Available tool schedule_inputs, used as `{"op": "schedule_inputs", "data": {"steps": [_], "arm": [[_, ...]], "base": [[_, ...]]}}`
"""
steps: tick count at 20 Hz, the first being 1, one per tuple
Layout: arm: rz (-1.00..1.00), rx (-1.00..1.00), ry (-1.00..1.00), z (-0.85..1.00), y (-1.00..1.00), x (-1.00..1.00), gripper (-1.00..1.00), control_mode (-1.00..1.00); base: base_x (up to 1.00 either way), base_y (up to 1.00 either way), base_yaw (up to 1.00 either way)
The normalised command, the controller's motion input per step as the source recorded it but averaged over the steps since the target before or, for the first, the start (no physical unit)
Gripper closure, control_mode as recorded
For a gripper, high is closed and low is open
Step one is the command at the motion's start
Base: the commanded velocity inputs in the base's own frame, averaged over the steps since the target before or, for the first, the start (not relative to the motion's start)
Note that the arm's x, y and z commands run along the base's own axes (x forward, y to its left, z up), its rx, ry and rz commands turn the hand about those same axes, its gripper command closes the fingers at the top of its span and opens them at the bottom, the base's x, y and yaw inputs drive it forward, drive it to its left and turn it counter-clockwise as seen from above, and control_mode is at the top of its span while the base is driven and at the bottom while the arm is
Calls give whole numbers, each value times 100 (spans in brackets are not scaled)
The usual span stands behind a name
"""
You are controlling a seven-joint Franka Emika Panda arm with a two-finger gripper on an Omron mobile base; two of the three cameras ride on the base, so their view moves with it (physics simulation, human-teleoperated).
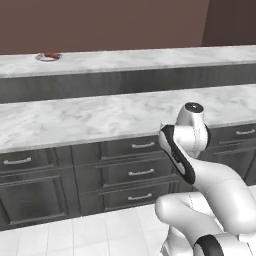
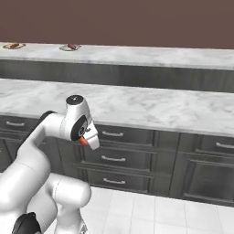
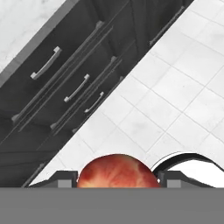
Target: Pick up the peach and mango from the fridge and place one fruit on each plate on the dining counter.
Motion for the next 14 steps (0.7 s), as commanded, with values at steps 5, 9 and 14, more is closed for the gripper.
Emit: {"op": "schedule_inputs", "data": {"steps": [5,9,14], "arm": [[0,0,0,0,0,0,100,100],[0,0,0,0,0,0,100,100],[0,0,0,0,0,0,100,100]], "base": [[75,100,0],[10,100,0],[-5,100,0]]}}
